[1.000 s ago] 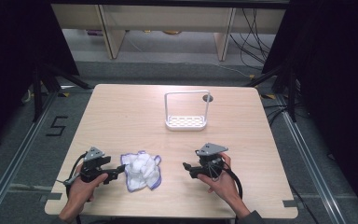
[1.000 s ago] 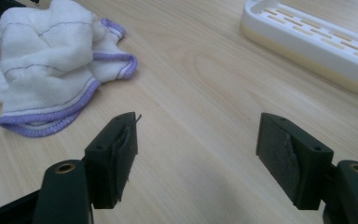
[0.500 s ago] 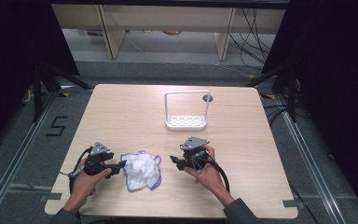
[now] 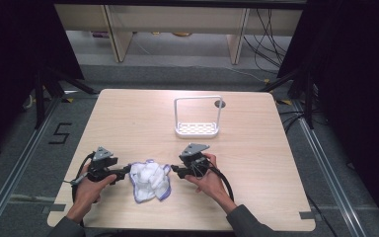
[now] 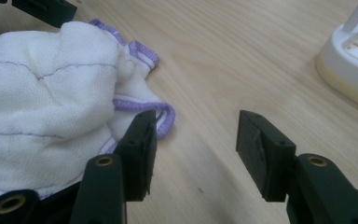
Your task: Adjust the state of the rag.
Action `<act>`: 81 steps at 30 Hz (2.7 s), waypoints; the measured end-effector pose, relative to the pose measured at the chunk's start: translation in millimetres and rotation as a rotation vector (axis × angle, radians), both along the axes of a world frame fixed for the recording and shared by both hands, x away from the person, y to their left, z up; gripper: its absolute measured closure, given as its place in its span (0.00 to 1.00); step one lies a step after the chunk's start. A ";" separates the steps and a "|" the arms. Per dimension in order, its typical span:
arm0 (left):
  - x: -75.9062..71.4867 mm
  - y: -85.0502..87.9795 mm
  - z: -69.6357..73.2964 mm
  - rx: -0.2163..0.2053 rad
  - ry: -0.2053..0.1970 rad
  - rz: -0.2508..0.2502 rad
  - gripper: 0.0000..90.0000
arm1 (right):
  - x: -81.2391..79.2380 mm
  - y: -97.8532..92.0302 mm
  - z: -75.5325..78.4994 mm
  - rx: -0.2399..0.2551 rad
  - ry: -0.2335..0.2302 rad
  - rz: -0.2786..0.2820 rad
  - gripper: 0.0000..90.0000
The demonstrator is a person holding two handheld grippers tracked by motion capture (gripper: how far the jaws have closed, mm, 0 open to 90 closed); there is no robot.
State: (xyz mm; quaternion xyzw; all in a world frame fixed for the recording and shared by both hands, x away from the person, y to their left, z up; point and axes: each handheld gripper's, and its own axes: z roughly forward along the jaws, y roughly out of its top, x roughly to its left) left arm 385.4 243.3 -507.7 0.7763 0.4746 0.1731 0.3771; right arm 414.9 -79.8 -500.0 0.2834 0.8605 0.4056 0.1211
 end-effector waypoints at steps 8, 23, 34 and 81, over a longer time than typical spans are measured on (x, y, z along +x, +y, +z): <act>-0.3 -12.0 -3.6 0.005 -0.013 -0.043 0.47 | 5.5 17.5 -5.9 -0.015 0.009 0.038 0.60; 4.4 -27.2 -10.4 0.075 -0.047 -0.205 0.93 | 7.9 35.5 -18.2 -0.003 0.041 0.125 0.91; -8.7 -32.9 30.0 0.001 -0.160 -0.242 0.97 | -1.9 -3.5 34.0 0.029 -0.041 0.120 0.98; -16.7 -117.3 8.6 -0.059 -0.025 -0.363 0.56 | -57.4 -150.0 45.2 0.000 -0.028 -0.203 0.57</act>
